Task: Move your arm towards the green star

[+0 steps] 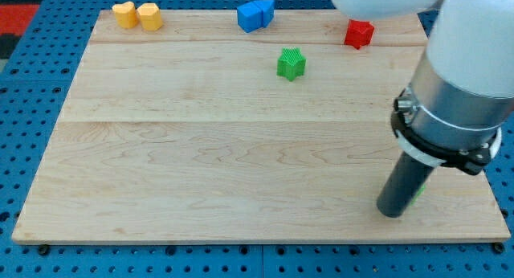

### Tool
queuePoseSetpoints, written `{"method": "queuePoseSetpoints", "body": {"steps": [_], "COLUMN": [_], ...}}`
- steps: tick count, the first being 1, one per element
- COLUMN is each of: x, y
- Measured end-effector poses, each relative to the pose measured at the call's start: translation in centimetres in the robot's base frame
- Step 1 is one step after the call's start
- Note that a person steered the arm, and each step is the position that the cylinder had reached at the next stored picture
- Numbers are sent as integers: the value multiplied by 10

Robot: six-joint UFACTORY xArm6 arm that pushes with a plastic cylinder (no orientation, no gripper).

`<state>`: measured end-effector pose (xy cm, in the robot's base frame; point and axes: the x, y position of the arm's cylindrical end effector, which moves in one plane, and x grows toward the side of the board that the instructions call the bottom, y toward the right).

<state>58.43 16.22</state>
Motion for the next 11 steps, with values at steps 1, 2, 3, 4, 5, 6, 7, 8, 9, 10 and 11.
{"method": "queuePoseSetpoints", "body": {"steps": [1,2,3,4,5,6,7,8,9,10,11], "x": [0,-17,-79,-133,-176,-219,-258,-279,-291,-290,-270], "y": [5,-30,-86,-148,-196,-220,-214,-186,-136,-135,-120]}}
